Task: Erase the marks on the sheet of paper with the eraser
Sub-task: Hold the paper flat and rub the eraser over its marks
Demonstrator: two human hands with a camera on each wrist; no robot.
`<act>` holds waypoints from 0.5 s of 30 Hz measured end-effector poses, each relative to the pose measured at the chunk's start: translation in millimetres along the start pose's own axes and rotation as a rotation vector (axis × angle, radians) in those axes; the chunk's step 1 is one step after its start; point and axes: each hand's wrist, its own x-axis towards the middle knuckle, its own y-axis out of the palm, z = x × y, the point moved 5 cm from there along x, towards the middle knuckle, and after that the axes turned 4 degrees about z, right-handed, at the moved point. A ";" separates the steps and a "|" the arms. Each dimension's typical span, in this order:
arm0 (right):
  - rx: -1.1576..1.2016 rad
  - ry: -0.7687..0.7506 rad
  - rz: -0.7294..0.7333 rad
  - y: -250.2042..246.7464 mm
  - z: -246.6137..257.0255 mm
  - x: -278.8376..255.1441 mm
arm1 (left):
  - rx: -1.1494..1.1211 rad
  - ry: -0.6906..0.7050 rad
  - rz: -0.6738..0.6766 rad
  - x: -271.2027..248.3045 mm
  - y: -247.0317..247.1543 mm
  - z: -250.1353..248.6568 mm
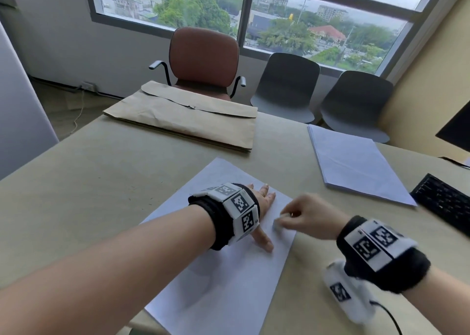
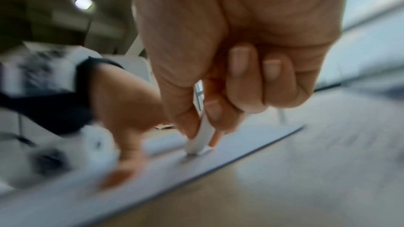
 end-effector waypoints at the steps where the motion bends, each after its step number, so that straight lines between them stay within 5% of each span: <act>1: -0.020 0.049 -0.074 -8.3 -6.8 6.6 | -0.003 -0.001 -0.001 -1.0 -0.4 -0.4; 4: -0.097 0.086 -0.140 -13.9 -9.6 12.7 | -0.006 -0.002 0.002 -1.4 0.5 -1.1; 9: -0.029 -0.079 0.046 9.7 8.7 -8.1 | -0.004 -0.001 0.009 2.3 1.1 -0.5; 15: -0.070 0.054 -0.159 -12.0 -10.8 14.1 | 0.003 0.003 -0.002 -1.2 0.2 -2.2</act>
